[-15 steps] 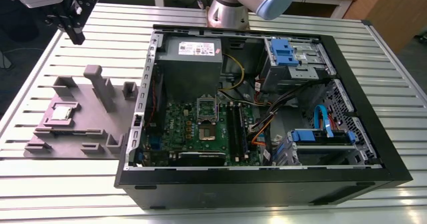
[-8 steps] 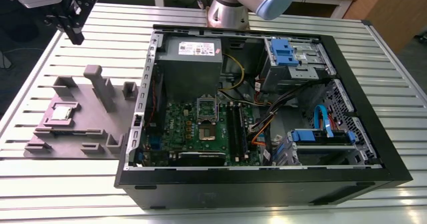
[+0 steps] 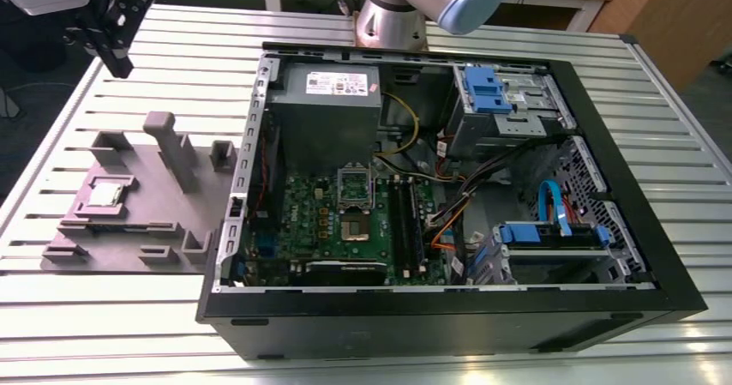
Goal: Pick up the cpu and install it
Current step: 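Reach for the cpu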
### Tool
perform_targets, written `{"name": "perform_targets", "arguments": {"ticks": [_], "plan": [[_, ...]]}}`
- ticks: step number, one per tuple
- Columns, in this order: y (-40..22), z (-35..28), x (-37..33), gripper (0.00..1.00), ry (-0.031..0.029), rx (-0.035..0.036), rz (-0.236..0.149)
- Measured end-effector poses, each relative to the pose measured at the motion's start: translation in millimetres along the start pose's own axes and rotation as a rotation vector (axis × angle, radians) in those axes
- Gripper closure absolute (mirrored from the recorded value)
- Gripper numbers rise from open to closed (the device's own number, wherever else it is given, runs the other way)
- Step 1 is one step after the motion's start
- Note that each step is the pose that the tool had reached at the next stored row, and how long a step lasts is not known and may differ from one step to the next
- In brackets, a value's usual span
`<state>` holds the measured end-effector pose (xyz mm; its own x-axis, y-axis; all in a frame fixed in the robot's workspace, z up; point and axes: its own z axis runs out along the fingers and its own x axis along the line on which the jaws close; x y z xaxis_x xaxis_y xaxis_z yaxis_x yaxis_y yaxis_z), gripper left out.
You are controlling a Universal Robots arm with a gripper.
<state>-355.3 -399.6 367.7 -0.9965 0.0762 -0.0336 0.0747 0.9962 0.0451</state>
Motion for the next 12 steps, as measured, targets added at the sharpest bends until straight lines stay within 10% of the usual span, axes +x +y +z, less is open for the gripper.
{"name": "perform_targets", "arguments": {"ticks": [12], "plan": [[-1.7, 6.1, 19.3, 0.90, 0.0000, 0.0002, 0.000]]}}
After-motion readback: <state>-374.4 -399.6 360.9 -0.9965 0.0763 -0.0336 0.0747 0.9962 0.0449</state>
